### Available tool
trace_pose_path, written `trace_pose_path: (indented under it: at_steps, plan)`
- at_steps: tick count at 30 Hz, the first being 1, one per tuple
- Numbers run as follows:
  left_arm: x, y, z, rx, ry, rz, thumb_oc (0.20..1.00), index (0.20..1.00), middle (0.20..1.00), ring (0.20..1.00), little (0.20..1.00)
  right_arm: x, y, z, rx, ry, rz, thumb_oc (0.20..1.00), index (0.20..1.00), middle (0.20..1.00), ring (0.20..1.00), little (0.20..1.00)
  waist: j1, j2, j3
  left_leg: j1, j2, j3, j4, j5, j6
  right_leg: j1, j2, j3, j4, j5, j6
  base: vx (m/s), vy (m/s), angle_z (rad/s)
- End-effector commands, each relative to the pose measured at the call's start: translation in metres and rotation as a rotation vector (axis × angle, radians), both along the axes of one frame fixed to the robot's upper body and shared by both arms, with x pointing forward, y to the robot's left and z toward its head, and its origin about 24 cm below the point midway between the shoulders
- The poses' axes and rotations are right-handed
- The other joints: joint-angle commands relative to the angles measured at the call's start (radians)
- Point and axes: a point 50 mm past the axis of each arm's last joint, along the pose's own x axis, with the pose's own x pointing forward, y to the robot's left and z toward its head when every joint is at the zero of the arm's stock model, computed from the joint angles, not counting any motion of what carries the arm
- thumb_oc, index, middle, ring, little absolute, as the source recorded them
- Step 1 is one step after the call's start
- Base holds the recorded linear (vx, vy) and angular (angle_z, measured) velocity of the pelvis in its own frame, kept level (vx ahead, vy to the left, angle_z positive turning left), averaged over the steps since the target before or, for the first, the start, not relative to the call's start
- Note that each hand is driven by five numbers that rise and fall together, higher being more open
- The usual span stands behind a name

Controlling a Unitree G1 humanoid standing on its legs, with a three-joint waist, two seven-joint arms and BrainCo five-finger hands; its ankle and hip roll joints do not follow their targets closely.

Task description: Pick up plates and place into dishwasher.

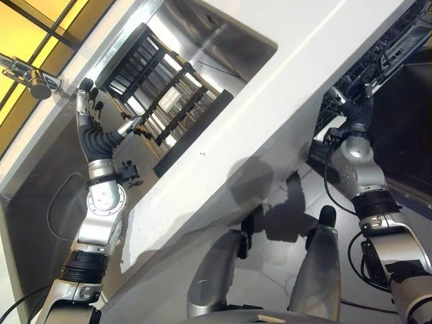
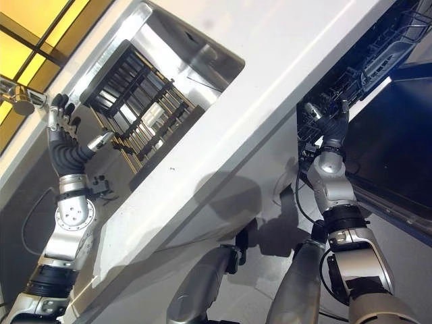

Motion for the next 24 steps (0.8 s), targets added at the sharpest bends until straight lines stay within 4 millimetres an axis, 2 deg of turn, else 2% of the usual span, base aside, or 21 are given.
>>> trace_pose_path:
  at_steps: [1,9,16,24]
  plan:
    - [-0.004,0.011,0.029,0.026,-0.131,0.037,1.000,1.000,1.000,1.000,1.000,0.004,0.064,0.046,-0.039,-0.203,0.165,1.000,1.000,1.000,1.000,1.000,0.017,-0.030,0.060,-0.043,-0.040,0.059,-0.020,0.055,0.061,0.099,-0.044,0.077,-0.073,0.035,-0.031,-0.07,-0.011,-0.06]
    - [-0.001,0.006,0.029,0.003,-0.141,0.045,1.000,1.000,1.000,1.000,1.000,-0.005,0.039,0.049,-0.102,-0.219,-0.085,1.000,1.000,1.000,1.000,1.000,-0.029,-0.012,0.065,-0.023,-0.034,0.074,-0.063,0.068,0.052,0.097,-0.042,0.108,-0.114,0.054,-0.023,-0.08,0.014,-0.15]
    - [0.000,0.000,0.027,-0.016,-0.144,0.037,1.000,1.000,1.000,1.000,1.000,-0.008,0.036,0.058,-0.127,-0.235,-0.138,1.000,1.000,1.000,1.000,1.000,-0.045,0.008,0.058,-0.010,-0.031,0.083,-0.098,0.083,0.042,0.102,-0.053,0.110,-0.143,0.057,-0.017,-0.06,0.027,-0.06]
    - [-0.004,-0.001,0.021,-0.037,-0.145,0.045,1.000,1.000,1.000,1.000,1.000,-0.019,0.020,0.051,-0.178,-0.232,-0.261,1.000,1.000,1.000,1.000,1.000,-0.070,0.019,0.045,0.009,-0.029,0.100,-0.129,0.092,0.034,0.107,-0.062,0.114,-0.163,0.061,-0.013,-0.03,0.038,-0.06]
